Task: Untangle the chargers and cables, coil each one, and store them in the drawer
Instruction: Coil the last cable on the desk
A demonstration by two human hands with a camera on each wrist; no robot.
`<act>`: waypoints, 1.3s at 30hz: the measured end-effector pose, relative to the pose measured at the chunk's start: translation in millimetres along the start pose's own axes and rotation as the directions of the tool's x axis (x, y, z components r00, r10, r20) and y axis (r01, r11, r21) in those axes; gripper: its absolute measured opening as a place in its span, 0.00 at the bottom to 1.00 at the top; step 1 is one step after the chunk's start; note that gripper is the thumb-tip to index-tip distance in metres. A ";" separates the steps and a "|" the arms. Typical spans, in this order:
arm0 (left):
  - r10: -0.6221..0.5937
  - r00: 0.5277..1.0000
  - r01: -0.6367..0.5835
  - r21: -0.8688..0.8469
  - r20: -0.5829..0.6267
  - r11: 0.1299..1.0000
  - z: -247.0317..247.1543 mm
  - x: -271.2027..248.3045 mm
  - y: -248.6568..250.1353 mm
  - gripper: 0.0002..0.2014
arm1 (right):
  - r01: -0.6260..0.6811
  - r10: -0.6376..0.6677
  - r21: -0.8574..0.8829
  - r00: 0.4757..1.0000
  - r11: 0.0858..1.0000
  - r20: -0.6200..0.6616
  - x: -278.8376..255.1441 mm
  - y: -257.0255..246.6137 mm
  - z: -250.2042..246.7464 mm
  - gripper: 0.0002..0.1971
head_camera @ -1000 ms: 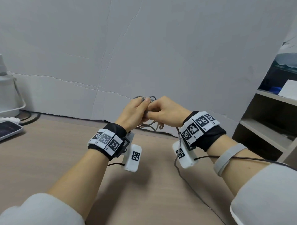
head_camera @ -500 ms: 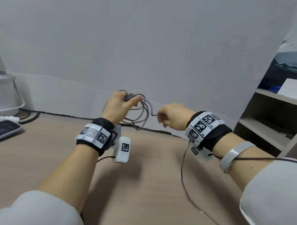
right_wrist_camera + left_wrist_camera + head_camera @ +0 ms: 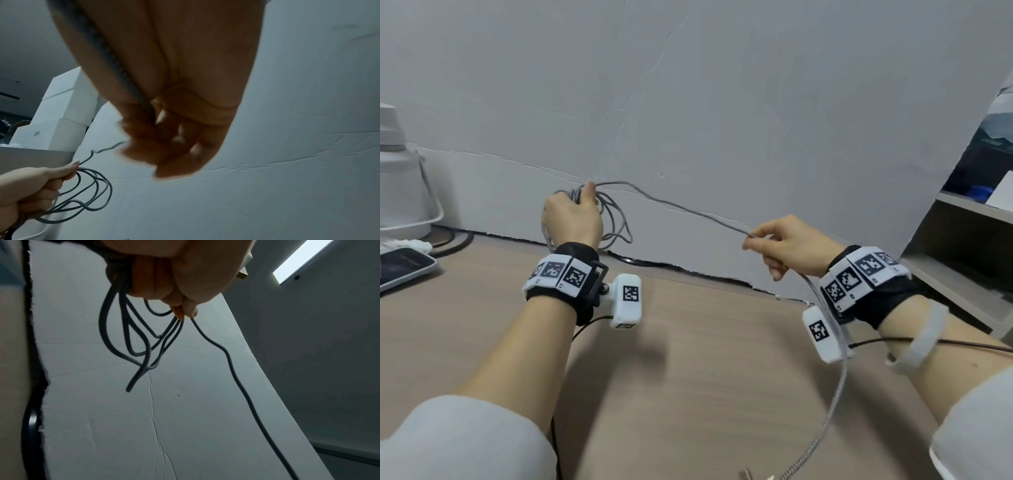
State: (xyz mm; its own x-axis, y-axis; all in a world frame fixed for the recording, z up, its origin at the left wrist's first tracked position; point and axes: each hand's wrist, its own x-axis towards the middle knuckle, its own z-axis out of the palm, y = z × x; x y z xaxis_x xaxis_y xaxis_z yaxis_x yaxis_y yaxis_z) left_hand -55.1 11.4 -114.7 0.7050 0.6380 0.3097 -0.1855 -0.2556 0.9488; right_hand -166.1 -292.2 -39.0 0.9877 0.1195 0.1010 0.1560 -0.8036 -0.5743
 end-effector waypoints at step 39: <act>0.402 0.521 -0.173 -0.368 0.753 0.913 20.1 -88.4 54.2 0.24 | 0.208 -0.155 -0.334 0.972 0.919 0.177 11.8 -57.7 43.8 0.06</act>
State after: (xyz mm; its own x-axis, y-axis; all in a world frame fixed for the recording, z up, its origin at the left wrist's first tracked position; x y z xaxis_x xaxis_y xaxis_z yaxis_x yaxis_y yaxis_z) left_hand -113.7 -73.5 -92.0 0.8079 -0.3176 0.4965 -0.5438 -0.0767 0.8357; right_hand -162.9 -218.9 -40.3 0.9380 0.3439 0.0440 0.3443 -0.9088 -0.2357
